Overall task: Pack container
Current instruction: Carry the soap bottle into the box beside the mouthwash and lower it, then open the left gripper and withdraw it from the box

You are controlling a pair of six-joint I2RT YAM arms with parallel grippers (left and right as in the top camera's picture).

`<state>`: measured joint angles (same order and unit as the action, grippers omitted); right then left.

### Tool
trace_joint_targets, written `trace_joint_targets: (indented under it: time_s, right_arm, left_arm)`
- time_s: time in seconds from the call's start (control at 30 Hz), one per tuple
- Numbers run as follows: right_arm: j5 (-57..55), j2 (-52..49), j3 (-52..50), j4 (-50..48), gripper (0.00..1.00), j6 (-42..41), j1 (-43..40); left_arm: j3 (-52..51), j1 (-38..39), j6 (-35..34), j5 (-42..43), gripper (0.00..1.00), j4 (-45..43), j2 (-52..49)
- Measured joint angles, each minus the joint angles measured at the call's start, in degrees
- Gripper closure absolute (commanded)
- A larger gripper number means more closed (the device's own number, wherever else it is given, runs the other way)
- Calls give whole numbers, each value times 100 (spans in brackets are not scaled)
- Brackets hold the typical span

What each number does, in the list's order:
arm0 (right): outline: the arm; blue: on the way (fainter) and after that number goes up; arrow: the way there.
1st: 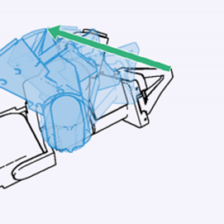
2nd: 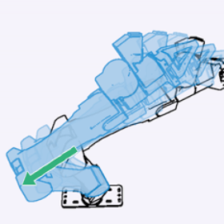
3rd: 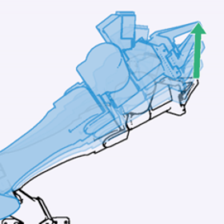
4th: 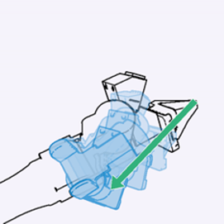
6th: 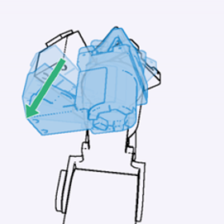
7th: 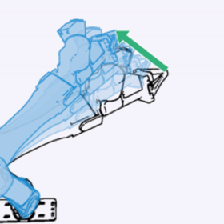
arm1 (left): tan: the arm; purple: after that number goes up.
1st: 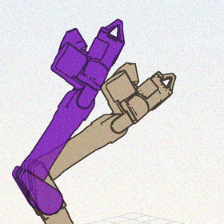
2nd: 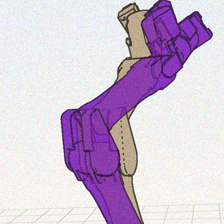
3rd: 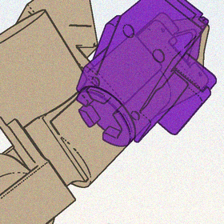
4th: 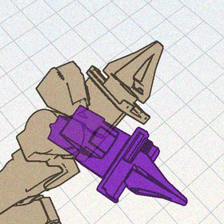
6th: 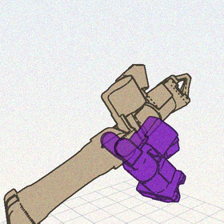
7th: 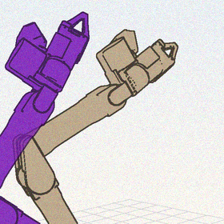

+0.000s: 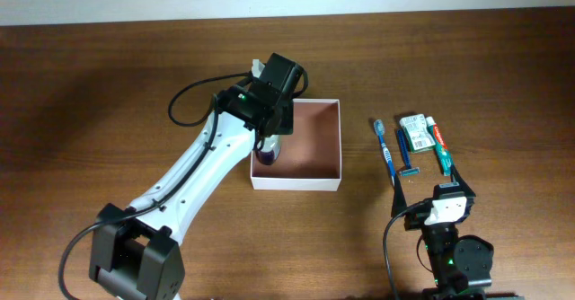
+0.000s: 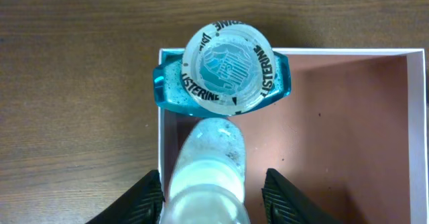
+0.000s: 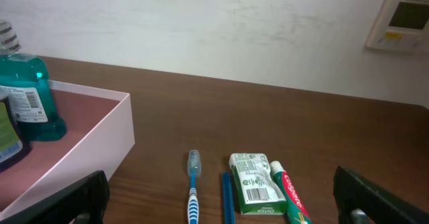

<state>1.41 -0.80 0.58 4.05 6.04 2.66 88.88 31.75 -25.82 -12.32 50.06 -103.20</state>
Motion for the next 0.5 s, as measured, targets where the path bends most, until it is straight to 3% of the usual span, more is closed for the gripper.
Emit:
trace_joint_targets:
  time_s: [0.5]
  right_arm:
    - [0,0,0,-2,2,-2,0]
  left_arm:
    - [-7,-4,-2,-15,49,133,118]
